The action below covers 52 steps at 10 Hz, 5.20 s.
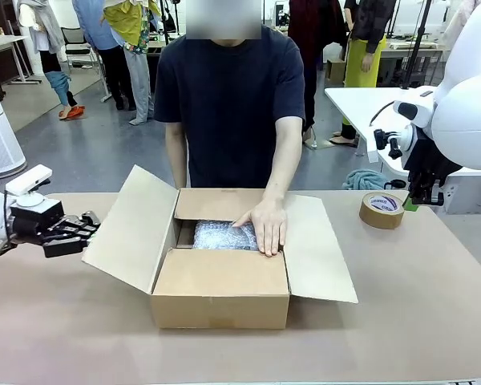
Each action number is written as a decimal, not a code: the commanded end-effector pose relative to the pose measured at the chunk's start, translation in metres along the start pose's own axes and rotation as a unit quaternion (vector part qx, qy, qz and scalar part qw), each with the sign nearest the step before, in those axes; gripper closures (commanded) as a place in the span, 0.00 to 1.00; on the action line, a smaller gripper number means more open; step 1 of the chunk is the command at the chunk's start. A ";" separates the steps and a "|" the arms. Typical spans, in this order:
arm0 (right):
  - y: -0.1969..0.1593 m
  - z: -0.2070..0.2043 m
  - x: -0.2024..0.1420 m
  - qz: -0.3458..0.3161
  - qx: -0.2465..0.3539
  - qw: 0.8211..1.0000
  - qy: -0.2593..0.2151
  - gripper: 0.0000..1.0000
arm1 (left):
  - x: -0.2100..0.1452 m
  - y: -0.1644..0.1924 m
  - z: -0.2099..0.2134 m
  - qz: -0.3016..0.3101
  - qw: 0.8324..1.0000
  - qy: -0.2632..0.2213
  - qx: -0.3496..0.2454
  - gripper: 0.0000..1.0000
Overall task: Wrap the clocks to prevent damage.
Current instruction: Push the right (or left) flap of the Package Box to close it, then push the left (or right) flap of the Package Box to close it.
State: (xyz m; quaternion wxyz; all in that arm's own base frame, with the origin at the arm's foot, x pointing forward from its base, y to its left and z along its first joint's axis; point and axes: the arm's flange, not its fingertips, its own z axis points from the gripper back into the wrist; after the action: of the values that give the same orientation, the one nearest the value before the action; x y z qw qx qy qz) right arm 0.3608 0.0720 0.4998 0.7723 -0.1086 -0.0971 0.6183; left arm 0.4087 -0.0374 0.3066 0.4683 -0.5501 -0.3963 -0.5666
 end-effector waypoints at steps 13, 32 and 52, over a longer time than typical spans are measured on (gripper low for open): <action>0.002 -0.003 0.001 -0.007 -0.003 1.000 -0.005 0.99 | -0.027 0.087 -0.097 -0.014 0.993 -0.011 0.114 1.00; 0.002 -0.003 0.001 -0.007 -0.003 1.000 -0.005 0.99 | -0.035 0.089 -0.095 0.012 0.995 -0.023 0.092 1.00; -0.023 -0.155 -0.112 -0.065 0.102 0.808 -0.576 0.99 | -0.035 0.089 -0.095 0.012 0.995 -0.023 0.092 1.00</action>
State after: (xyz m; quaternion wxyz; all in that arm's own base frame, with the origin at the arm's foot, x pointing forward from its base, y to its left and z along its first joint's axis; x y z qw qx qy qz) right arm 0.3879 -0.0506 0.3750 0.6150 0.3353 -0.4702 0.5369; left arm 0.4713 -0.1453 0.2603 0.5130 -0.5246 -0.4471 -0.5116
